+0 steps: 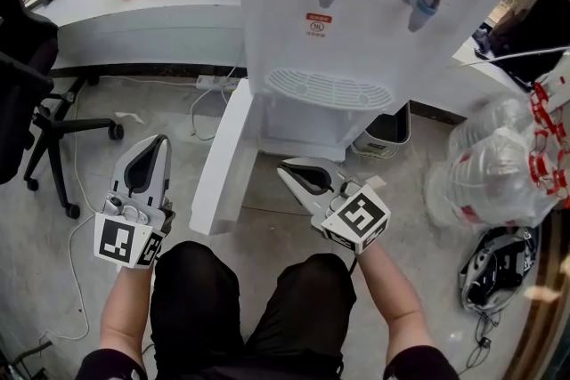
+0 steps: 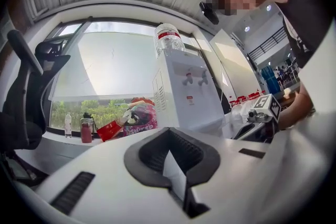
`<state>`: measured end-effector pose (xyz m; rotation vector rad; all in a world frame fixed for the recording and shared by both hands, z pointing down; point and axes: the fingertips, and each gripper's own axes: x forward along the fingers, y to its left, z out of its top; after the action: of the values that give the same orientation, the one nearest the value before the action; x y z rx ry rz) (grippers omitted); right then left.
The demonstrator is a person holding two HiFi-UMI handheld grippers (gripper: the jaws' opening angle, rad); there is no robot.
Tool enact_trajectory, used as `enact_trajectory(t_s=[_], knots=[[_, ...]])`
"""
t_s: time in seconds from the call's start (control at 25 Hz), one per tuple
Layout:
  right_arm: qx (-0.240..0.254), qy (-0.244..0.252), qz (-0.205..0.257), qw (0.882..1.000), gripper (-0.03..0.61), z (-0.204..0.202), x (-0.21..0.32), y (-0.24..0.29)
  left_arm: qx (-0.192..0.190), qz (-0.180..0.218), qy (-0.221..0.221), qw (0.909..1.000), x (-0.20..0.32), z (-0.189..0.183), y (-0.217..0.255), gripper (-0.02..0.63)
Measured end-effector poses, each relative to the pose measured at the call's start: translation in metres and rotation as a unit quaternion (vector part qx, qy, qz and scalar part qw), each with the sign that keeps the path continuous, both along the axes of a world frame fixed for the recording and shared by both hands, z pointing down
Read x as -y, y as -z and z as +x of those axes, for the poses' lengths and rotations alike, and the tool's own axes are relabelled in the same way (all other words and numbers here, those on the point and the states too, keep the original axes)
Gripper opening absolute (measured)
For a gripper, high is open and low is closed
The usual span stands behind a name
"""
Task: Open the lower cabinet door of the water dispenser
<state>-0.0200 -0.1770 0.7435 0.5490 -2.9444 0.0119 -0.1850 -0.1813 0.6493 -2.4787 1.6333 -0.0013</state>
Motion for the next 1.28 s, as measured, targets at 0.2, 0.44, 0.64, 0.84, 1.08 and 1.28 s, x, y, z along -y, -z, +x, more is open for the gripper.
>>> enact_trajectory(t_s=[0.2,0.44,0.64,0.84,1.08,1.28], knots=[[0.034,-0.065,-0.021,0.997,0.005,0.028,0.023,0.024,-0.006,0.012,-0.027,0.9996,0.016,0.016,0.029,0.006],[0.049,-0.135,-0.001,0.99,0.005,0.049,0.033,0.067,-0.011,0.035,-0.035,0.9987,0.019,0.032,0.071,0.006],[0.072,-0.168,-0.012,0.983,0.005,0.073,0.022,0.133,0.006,0.026,-0.069,0.9972,0.018,0.063,0.129,0.006],[0.083,-0.194,-0.017,0.977,0.005,0.097,0.018,0.206,-0.011,-0.005,-0.095,0.9954,0.009,0.097,0.178,0.006],[0.08,-0.219,-0.03,0.972,0.005,0.12,0.011,0.279,-0.013,-0.032,-0.092,0.9952,0.006,0.116,0.244,0.006],[0.06,-0.23,-0.042,0.97,0.005,0.14,0.004,0.328,-0.019,-0.053,-0.074,0.9957,0.009,0.129,0.29,0.006]])
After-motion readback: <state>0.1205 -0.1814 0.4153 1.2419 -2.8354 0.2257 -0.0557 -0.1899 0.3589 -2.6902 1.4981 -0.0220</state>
